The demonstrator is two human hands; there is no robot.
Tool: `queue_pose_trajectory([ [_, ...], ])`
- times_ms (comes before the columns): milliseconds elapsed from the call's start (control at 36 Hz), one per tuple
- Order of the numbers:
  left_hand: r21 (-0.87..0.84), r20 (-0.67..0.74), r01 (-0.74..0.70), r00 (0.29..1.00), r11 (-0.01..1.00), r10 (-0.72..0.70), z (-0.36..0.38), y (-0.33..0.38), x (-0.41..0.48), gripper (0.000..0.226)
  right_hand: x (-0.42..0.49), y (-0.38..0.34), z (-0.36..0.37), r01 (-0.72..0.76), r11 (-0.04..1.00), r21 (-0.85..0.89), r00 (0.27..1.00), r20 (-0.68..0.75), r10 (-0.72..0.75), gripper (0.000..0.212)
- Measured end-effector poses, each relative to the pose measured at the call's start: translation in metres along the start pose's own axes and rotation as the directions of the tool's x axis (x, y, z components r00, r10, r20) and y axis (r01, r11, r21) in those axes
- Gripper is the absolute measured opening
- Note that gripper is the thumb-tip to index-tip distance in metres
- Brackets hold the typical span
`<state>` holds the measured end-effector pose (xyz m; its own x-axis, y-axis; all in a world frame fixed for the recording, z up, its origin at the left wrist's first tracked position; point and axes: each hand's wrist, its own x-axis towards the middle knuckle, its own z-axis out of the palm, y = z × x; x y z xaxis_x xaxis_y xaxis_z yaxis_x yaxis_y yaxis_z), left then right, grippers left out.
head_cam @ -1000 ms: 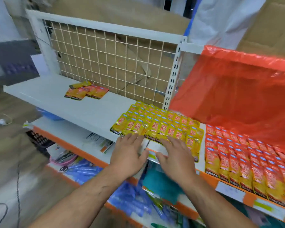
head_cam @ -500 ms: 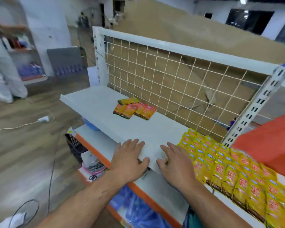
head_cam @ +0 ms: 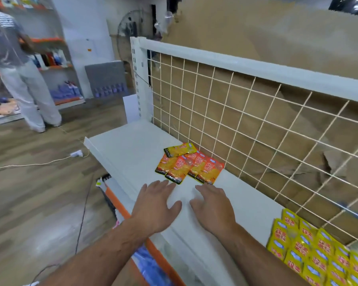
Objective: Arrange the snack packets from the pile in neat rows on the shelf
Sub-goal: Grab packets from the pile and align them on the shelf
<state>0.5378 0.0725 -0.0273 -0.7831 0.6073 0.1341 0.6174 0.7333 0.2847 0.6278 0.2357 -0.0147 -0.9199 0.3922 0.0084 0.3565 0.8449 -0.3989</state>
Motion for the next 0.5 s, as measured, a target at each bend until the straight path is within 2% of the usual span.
queue_pose_trajectory([
  [139,-0.017,-0.039,0.006,0.999,1.000,-0.007,0.007,-0.025,0.041,0.068,0.044,-0.015,0.013,0.008,1.000,0.011,1.000,-0.005,-0.008,0.049],
  [222,-0.085,-0.042,0.046,0.998,0.995,-0.049,0.010,-0.041,0.067,0.052,0.066,-0.031,0.022,-0.055,0.998,-0.001,0.998,-0.028,0.055,0.039],
  [306,-0.102,0.018,0.128,0.992,0.987,-0.126,0.010,-0.056,0.095,0.044,0.089,-0.046,0.031,-0.145,0.989,-0.033,0.986,-0.082,0.142,0.034],
  [417,-0.132,0.040,0.101,0.995,0.986,-0.096,0.011,-0.072,0.129,0.046,0.111,-0.064,0.039,-0.308,0.951,-0.040,0.944,-0.137,0.300,0.044],
  [500,-0.120,0.148,0.103,0.985,0.987,-0.084,0.007,-0.078,0.149,0.046,0.122,-0.074,0.040,-0.426,0.904,-0.027,0.896,-0.145,0.419,0.053],
])
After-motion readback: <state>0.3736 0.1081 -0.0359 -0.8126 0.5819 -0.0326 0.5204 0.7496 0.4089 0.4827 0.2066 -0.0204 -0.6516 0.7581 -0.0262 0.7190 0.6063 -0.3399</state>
